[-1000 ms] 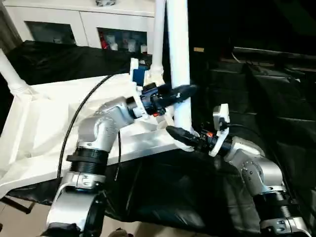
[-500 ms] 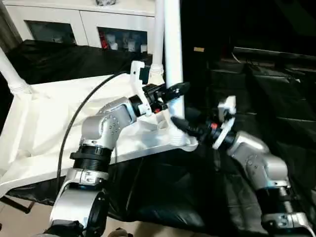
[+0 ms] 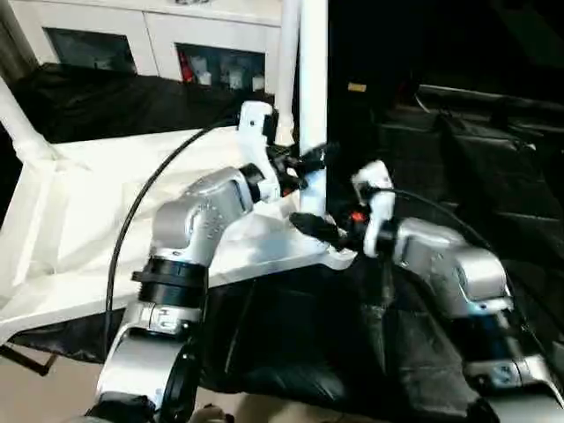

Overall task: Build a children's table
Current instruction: Insert table leg to table base

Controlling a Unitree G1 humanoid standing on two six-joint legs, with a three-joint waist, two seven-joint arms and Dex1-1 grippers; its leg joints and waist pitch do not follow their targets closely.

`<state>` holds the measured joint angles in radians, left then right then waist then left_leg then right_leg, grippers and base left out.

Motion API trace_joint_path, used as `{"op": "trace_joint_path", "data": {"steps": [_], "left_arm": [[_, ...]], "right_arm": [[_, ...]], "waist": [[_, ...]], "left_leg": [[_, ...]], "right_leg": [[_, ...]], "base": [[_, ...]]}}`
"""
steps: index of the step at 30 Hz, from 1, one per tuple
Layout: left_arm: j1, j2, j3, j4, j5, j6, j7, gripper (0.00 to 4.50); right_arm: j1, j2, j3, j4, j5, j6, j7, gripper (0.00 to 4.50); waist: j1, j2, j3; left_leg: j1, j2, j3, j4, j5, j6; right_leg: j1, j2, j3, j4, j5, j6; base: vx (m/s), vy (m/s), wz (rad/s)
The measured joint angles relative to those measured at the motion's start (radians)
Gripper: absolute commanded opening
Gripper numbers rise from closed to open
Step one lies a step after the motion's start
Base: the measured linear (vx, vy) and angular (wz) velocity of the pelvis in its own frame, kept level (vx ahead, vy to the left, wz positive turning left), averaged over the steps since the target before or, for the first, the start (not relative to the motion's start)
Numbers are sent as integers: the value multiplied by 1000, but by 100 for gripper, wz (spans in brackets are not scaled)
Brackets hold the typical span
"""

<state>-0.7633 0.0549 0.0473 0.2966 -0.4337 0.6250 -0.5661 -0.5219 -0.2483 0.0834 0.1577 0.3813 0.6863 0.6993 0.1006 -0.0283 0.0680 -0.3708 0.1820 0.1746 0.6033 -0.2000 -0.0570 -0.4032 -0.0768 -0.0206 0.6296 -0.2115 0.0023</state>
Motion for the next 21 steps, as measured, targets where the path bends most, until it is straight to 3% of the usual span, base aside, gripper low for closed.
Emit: {"op": "trace_joint_path", "data": {"steps": [5,6,9,11,13,15,21], "left_arm": [[0,5,-12,-19,6,2,6,189],[0,5,-16,-19,8,3,5,189],[0,9,-29,-19,16,3,2,189],[0,15,-38,-20,16,3,1,189],[0,17,-48,-28,17,4,-1,189],[0,17,-52,-40,17,4,-10,189],[0,29,-71,-47,18,6,-22,189]], "right_arm": [[-16,13,1,0,-4,29,-26,380],[-20,14,1,0,-4,34,-28,345],[-27,14,2,0,-3,50,-38,340],[-27,14,2,0,-3,53,-40,302],[-27,14,2,0,-3,54,-43,302],[-28,14,2,0,-3,55,-45,267],[-29,14,4,0,-1,64,-37,218]], "waist": [[2,0,0],[2,0,0],[3,0,0],[3,0,0],[4,0,0],[4,0,0],[4,0,0]], "left_leg": [[0,0,0,0,0,-1],[0,0,0,0,1,-1],[0,0,0,0,1,-1],[0,0,0,0,1,-2],[0,0,0,0,1,-2],[0,0,0,0,1,-2],[0,0,-1,0,2,-3]], "right_leg": [[0,0,0,0,0,0],[0,0,0,0,0,0],[0,0,0,1,0,0],[0,0,0,1,0,1],[0,0,0,1,1,1],[0,0,0,1,1,1],[0,0,0,2,1,1]], "base": [[0,0,0],[0,0,0],[0,0,0],[0,0,0],[0,0,0],[0,0,0],[0,0,0]]}}
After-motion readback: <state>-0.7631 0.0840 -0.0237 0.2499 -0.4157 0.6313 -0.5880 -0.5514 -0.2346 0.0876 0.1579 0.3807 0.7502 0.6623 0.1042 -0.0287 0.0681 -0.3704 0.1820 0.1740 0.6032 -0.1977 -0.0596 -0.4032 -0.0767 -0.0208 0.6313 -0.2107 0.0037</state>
